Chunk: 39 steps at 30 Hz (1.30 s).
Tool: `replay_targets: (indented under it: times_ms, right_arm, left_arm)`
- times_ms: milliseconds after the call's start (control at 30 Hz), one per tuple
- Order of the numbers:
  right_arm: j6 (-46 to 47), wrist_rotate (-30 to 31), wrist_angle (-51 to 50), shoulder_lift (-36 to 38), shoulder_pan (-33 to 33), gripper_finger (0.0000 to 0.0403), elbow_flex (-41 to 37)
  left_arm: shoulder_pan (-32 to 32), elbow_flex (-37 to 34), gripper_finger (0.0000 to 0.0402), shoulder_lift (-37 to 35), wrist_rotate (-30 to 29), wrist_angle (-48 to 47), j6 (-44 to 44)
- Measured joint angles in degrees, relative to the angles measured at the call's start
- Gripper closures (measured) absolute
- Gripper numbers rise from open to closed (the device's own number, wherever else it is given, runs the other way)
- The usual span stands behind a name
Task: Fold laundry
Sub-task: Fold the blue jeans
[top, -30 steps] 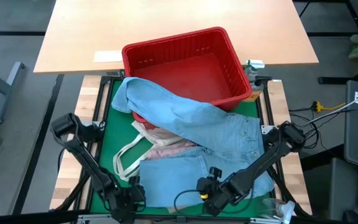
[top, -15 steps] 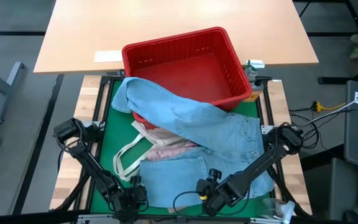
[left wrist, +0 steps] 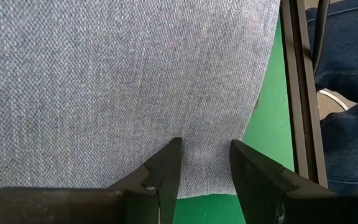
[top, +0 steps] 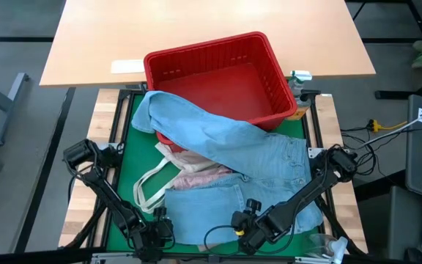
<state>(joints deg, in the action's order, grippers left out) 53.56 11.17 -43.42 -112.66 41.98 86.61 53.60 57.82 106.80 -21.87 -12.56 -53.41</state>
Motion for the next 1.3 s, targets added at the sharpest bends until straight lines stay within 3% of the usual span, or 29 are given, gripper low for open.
replay_targets:
  times_ms: [133, 300, 533, 700, 833, 1000, 1300]
  right_arm:
    - [0.0, -1.1, -1.2, 0.0, 0.0, 0.0260, 1.0]
    - [-3.1, -1.4, -10.9, 0.0, 0.1, 0.0260, 11.0]
    - [-13.7, 11.5, -24.8, 0.0, 0.0, 0.0260, 30.0]
    - [-21.2, 20.3, -27.2, 0.0, 0.0, 0.0260, 40.6]
    - [-26.0, 22.4, -27.2, 0.0, 0.0, 0.0260, 46.5]
    - [-31.1, 23.0, -25.7, 1.1, 0.0, 0.0260, 48.0]
    - [-31.2, 22.6, -25.9, 1.3, -1.6, 0.0260, 48.0]
  left_arm:
    - [0.0, 0.0, 0.0269, 0.0, 0.0, 0.0, 0.0]
    - [0.0, 0.0, 0.0269, 0.0, 0.0, 0.0, 0.0]
    - [0.0, 0.0, 0.0269, 0.0, 0.0, 0.0, 0.0]
    - [0.0, 0.0, 0.0269, 0.0, 0.0, 0.0, 0.0]
    - [0.0, 0.0, 0.0269, 0.0, 0.0, 0.0, 0.0]
    - [0.0, 0.0, 0.0269, 0.0, 0.0, 0.0, 0.0]
    - [0.0, 0.0, 0.0269, 0.0, 0.0, 0.1, 0.0]
